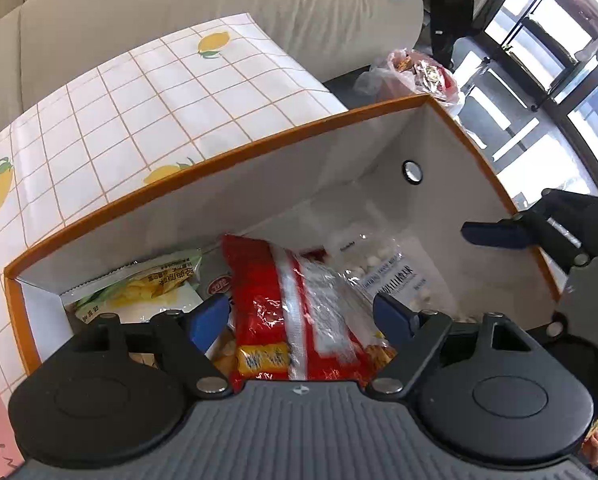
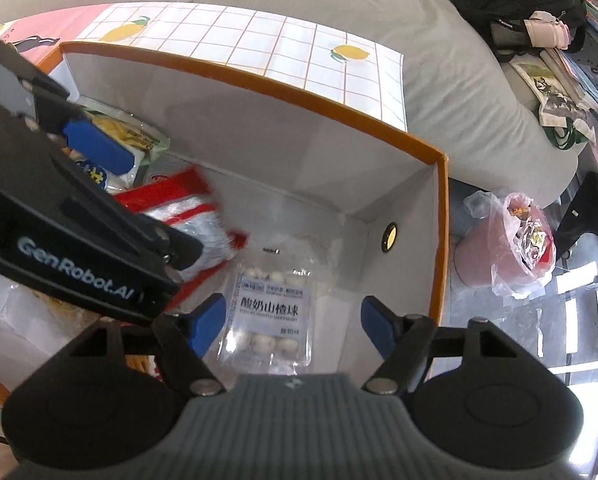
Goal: Organize snacks
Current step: 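Open both tools to release the packs into the box, then withdraw both tools from the box toward the seaweed bag and sausage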
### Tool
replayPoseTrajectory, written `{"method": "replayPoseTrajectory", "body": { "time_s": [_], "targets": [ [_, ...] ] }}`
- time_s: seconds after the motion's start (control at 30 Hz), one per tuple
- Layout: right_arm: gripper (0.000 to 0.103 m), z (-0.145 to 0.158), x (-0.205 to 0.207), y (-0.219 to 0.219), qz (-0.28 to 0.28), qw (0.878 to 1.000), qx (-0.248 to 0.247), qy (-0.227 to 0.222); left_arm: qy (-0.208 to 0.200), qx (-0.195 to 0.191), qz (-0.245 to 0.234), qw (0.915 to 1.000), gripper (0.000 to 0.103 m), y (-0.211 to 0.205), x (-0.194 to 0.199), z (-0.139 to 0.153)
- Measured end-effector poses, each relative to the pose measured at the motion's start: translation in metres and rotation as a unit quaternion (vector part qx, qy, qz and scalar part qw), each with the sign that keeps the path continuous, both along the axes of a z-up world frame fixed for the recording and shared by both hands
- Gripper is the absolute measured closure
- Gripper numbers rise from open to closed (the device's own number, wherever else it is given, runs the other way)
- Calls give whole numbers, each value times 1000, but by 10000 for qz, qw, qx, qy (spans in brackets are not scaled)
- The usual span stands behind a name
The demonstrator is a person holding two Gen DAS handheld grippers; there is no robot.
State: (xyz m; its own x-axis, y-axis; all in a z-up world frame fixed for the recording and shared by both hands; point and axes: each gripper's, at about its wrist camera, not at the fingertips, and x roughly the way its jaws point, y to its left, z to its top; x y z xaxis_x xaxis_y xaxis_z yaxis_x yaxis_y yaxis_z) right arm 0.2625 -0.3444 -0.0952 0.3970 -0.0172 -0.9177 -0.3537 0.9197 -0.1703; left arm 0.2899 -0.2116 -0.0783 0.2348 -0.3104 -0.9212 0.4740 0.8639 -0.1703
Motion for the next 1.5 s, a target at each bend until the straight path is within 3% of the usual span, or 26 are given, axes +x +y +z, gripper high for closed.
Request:
{"method": "replayPoseTrajectory", "body": {
  "time_s": [0.27,0.43,0.5,0.77,1.0,1.23,1.4,1.5],
  "targets": [
    [23,10,-11,6,-26,10000,-38,-11,-248,130,-16,9996,7,11,-15,15],
    [21,31,-18,6,-271,9995,176,-28,-559,26,85,9984,7,33,-33,41],
    [15,43,-19,7,-406,9986,306,-119,-729,-13,120,9973,7,42,-42,53],
    [11,85,-26,29,-781,9931,785,-394,-1396,-141,431,9892,7,89,-87,94],
    [11,102,-51,73,-677,9889,1177,-599,-1845,-123,854,9790,7,141,-121,112],
    [11,100,-87,125,-550,9816,1493,-1060,-2000,-69,1333,9707,7,193,-148,107],
    [11,89,-113,162,-465,9739,1778,-1330,-1936,-8,1590,9681,8,226,-164,86],
    [11,82,-125,183,-405,9714,1706,-1604,-1942,-46,1736,9655,8,246,-173,74]
  ]
}}
